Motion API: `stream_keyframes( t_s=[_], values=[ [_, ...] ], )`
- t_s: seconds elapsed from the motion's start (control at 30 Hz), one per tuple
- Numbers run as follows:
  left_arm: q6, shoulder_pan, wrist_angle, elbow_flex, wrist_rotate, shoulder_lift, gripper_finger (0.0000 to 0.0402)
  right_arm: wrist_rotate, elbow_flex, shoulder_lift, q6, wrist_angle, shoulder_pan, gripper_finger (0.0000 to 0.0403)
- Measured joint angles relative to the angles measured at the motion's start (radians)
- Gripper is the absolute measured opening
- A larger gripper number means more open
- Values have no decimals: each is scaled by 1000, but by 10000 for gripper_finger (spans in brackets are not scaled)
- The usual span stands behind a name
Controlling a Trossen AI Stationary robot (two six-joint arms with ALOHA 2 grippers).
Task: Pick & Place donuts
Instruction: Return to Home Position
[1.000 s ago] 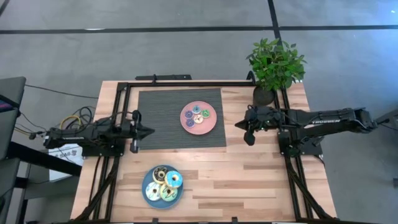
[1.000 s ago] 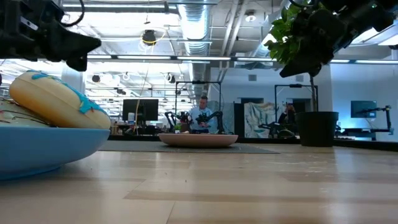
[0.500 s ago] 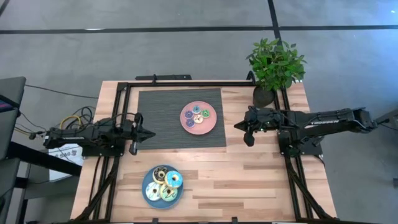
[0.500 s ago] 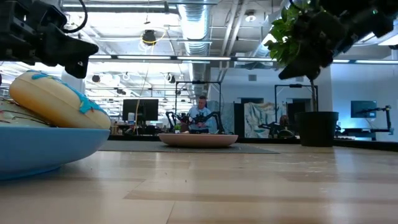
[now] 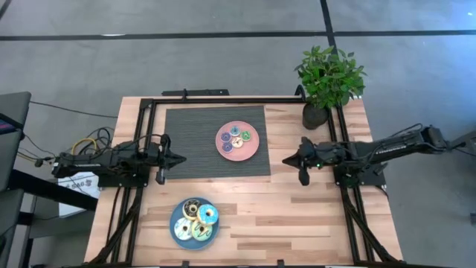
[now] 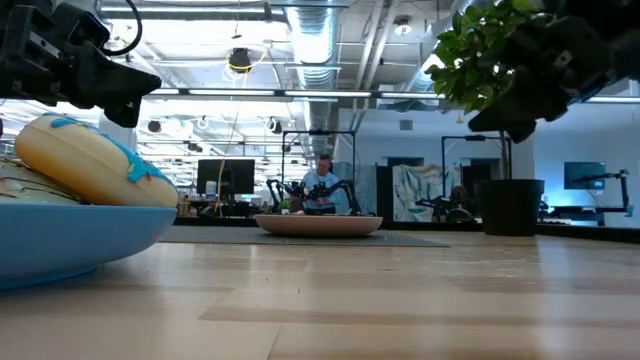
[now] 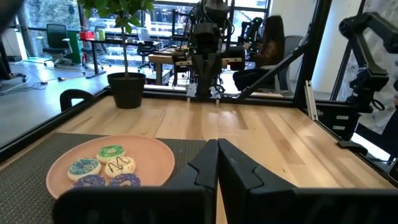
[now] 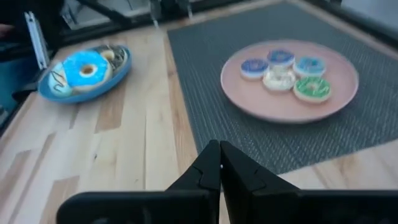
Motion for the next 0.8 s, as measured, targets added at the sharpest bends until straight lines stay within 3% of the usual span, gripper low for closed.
stream_keyframes(
  t_s=[0.43, 0.57, 0.8],
  values=[
    [0, 0, 0, 0, -1, 0, 0, -12, -214, -581, -59, -32, 35, 0],
    [0, 0, 0, 0, -1, 0, 0, -15, -226, -769, -119, -130, 41, 0],
    [0, 0, -2, 0, -2, 4, 0, -45, -228, -772, -224, -192, -13, 0]
  ],
)
